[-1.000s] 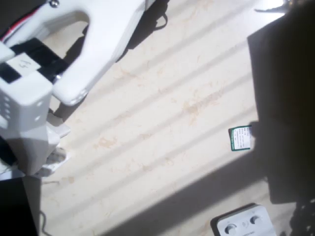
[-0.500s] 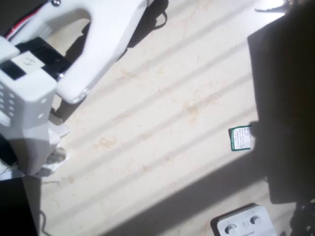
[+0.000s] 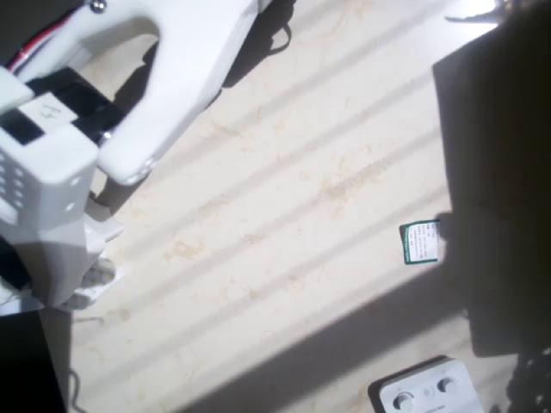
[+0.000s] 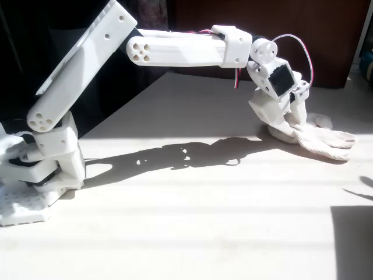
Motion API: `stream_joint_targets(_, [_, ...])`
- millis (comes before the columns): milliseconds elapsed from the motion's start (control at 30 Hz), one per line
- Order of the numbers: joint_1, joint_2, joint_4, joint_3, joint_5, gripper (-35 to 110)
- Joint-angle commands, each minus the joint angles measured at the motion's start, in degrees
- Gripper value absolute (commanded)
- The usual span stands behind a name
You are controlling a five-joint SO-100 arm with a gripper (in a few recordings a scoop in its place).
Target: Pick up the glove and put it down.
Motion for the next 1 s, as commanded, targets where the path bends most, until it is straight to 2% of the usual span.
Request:
stream_joint_targets(0, [2.64,10.72,0.79,-1.58,0.0,0])
stream_joint_targets(300, [11.78,19.42,13.62,-2.11,-0.62,0])
stream_joint_targets(767, [38.06,23.73,24.26,-1.41,-9.32,0])
stream_joint_targets(967, [46.85,21.88,25.22,0.62,-13.36,0])
